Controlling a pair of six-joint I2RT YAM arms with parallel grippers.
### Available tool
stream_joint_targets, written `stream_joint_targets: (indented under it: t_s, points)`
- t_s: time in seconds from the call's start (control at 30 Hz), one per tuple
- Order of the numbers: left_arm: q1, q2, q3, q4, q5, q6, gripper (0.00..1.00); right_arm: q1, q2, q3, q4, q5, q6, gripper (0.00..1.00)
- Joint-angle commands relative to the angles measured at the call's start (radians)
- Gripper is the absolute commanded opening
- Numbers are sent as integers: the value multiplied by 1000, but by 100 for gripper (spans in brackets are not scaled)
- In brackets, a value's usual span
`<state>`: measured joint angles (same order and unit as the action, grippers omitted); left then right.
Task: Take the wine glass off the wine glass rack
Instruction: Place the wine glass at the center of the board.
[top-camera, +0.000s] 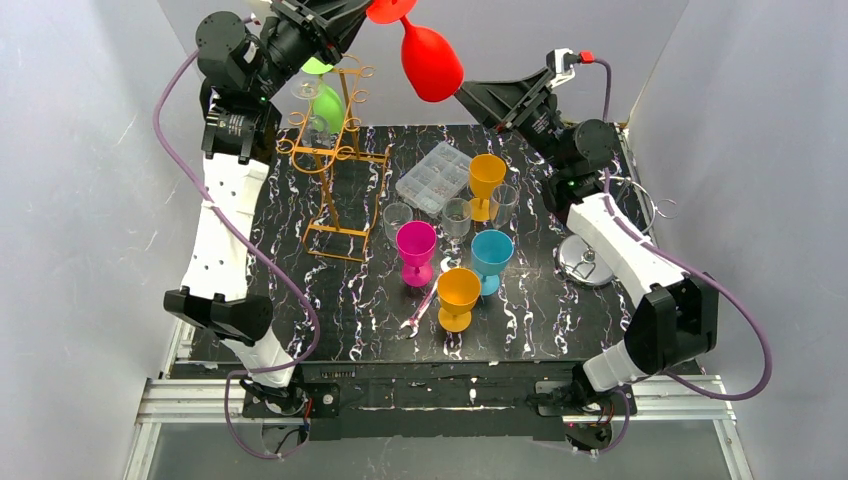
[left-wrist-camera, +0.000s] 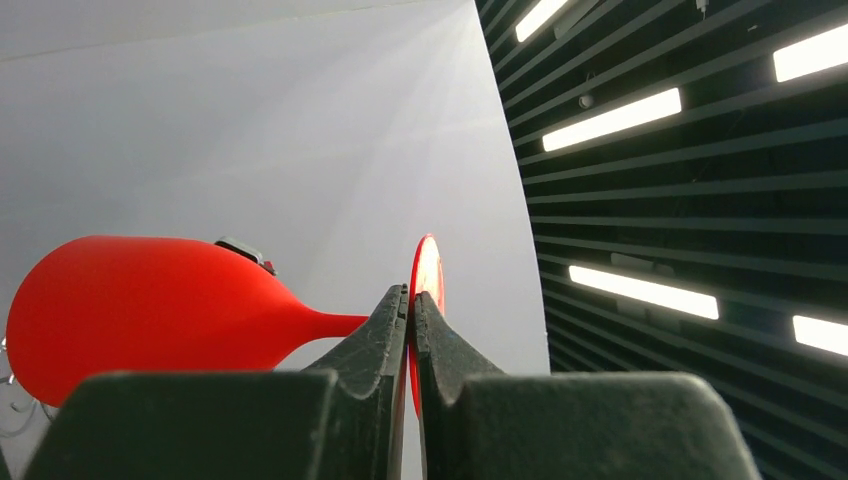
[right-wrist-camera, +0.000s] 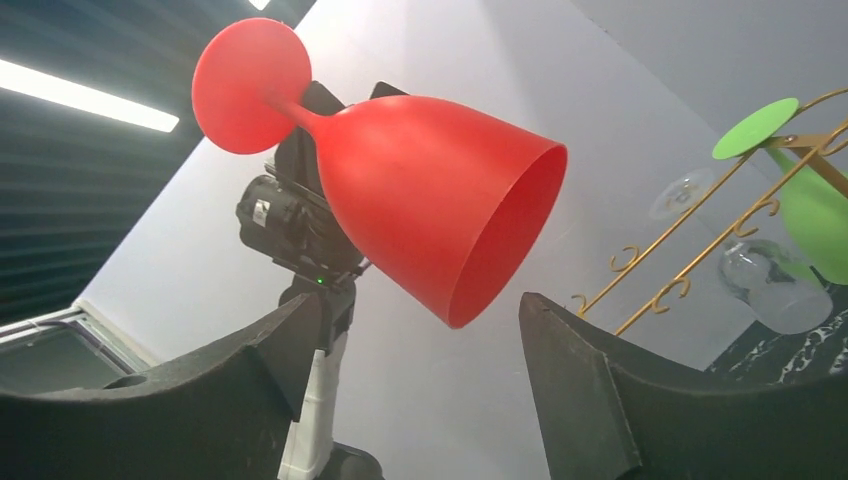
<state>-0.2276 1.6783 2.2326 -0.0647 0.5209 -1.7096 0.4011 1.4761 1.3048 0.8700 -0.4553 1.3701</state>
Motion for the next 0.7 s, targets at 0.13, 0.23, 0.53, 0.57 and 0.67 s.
stream_joint_targets:
  t_s: [0.13,0.23,0.53,0.57,0.67]
  points:
    - [-9,-1,-31,129,37,-113,0,-1,38,51,182,10,98,64]
    - [-10,7,-29,138,52,-138,0,-1,49,54,231,14,128,58]
    - [-11,-15,-117,219,62,-215,0,1,76,68,354,50,189,49]
    - [-11,-17,-126,227,64,-220,0,2,77,71,355,49,189,47]
    - [-12,-21,-156,258,65,-242,0,4,76,70,365,52,190,38]
